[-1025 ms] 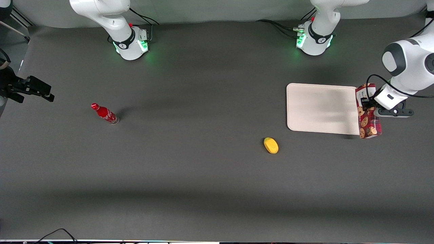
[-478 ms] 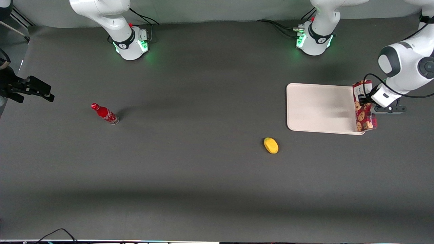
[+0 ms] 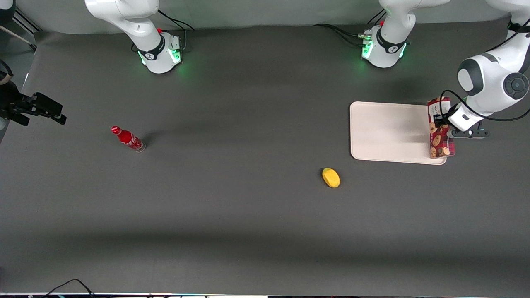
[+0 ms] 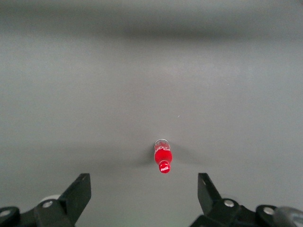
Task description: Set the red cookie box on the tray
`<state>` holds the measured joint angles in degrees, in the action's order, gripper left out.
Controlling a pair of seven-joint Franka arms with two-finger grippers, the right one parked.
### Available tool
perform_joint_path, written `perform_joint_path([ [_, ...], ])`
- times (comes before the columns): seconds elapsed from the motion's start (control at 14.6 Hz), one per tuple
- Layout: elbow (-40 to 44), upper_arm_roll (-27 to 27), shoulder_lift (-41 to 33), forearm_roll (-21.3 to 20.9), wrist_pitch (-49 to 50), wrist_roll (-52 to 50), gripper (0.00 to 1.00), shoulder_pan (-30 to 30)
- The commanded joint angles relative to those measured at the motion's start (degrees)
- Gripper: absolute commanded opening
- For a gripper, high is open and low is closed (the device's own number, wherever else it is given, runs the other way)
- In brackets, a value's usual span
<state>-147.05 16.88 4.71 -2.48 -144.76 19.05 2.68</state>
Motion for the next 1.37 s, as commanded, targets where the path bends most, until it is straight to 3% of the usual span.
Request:
perform_joint_path([
  [0.0, -0.69, -0.26, -0.67, 0.28, -0.08, 0.99, 0.60, -0.48],
  [0.14, -0.34, -0.35, -0.49, 0.28, 0.44, 1.07, 1.00, -0.75],
  [0.61, 8.69, -1.67, -1.01, 0.28, 15.80, 1.07, 1.00, -0.84],
  [0.96, 30.81, -4.22, -0.75, 0.28, 38.72, 0.20, 1.00, -1.18],
  [1.3, 47.71, -9.22, -1.10, 0.46, 50.87, -3.74, 1.00, -1.10],
])
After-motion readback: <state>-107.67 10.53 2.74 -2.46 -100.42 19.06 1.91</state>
